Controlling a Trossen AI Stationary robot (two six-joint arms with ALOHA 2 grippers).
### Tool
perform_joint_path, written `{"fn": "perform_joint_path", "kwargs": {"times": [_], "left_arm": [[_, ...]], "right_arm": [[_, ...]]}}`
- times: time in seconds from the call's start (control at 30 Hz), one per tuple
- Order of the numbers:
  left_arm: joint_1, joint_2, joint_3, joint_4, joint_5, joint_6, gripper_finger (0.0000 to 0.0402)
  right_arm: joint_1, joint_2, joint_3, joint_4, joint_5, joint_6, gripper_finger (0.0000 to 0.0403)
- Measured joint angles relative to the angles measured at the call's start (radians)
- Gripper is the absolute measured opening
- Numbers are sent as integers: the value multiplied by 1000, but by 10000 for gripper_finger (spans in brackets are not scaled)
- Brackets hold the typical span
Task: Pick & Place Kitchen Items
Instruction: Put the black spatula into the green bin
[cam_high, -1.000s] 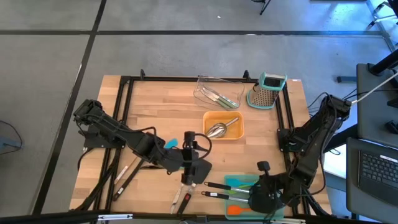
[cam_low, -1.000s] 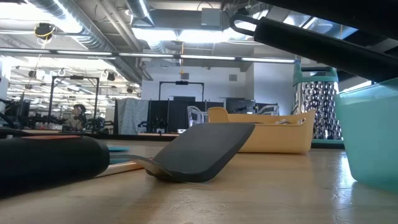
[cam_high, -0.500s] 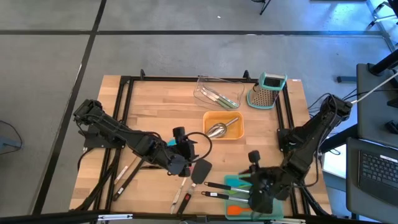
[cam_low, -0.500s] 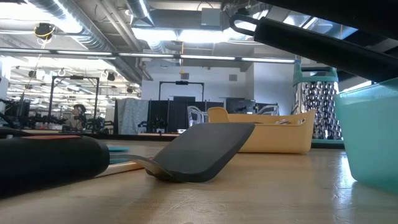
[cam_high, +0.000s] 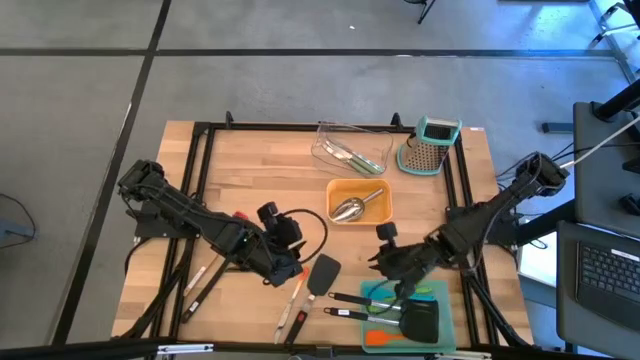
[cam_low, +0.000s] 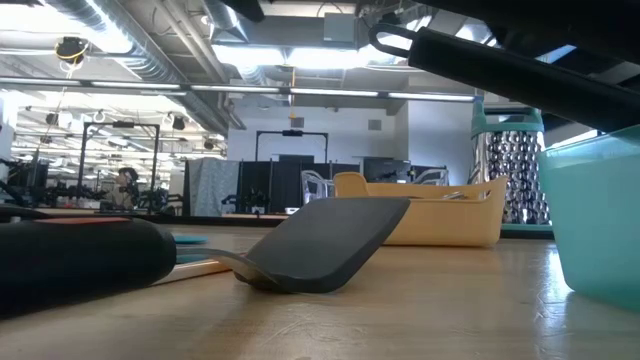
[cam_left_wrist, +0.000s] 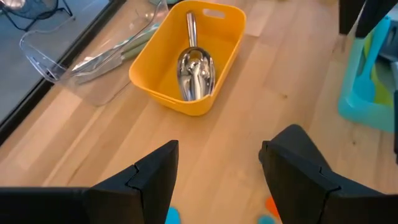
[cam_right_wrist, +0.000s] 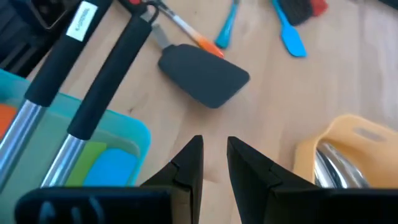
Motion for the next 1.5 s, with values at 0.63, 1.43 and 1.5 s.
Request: {"fn": "perform_joint_path", "kwargs": {"times": [0.63,1.43,1.5], "left_arm": [[-54,-1,-244,-2,50,-468,224],[-359,-1,-296,-194,483,-1184,223],[-399,-1,-296,-218,514,-1238,223]], "right_arm": [[-520,0,0,349,-627,-330,75],[-813,0,0,470,-1193,-330,75],[-813,0,0,464,-1207,-330,75]]}}
